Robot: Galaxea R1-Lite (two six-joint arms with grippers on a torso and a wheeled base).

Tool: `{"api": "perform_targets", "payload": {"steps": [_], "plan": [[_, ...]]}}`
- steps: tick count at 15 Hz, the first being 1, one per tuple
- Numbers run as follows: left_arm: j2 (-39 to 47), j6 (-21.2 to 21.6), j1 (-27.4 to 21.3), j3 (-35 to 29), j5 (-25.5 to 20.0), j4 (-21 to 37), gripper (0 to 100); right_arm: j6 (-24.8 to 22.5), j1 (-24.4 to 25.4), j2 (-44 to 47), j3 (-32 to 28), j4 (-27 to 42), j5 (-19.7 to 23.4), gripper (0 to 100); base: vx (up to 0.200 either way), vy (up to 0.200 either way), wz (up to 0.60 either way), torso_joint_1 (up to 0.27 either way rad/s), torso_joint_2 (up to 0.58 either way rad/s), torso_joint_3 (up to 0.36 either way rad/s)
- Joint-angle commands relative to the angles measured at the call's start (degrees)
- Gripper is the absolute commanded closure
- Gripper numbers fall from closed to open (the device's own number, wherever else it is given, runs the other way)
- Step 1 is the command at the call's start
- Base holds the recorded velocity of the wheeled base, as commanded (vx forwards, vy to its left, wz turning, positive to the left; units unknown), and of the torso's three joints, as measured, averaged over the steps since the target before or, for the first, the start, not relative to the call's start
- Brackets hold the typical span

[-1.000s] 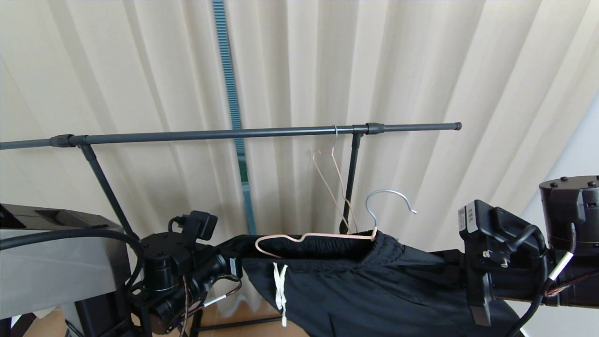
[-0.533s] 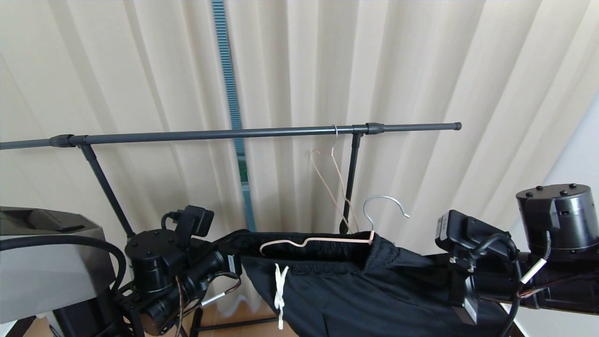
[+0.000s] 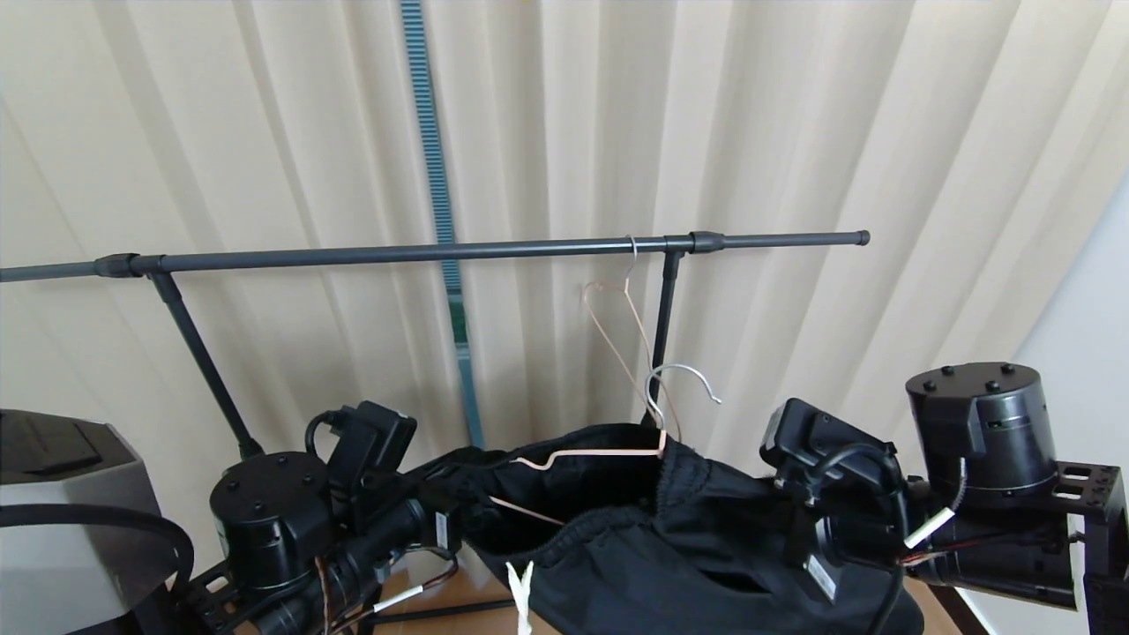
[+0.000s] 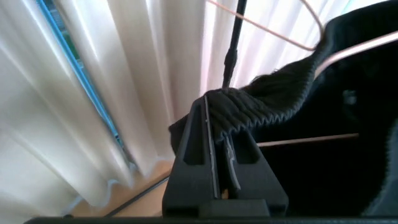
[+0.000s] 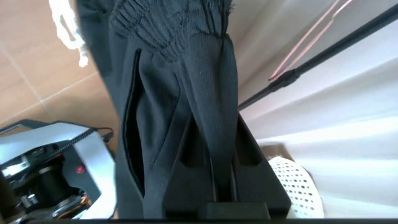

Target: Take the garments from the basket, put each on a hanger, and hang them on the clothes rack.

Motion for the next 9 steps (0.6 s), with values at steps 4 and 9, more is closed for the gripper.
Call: {"api": "perform_targets", "payload": {"steps": [4,9], "plan": [[-2.81,0.1,-0.66,0.73,0.04,-0.09,100,4.45,7.07,5.99,3.02,-10.8,-7.8,100,0.0,0.0,0.0,0.0,0.0,0.0],[-4.92,0.19,-1.54,1.26,0.04,-0.09,100,5.95,10.59,15.4,5.83,-26.8,-14.48,100,0.0,0.0,0.0,0.0,0.0,0.0]]}}
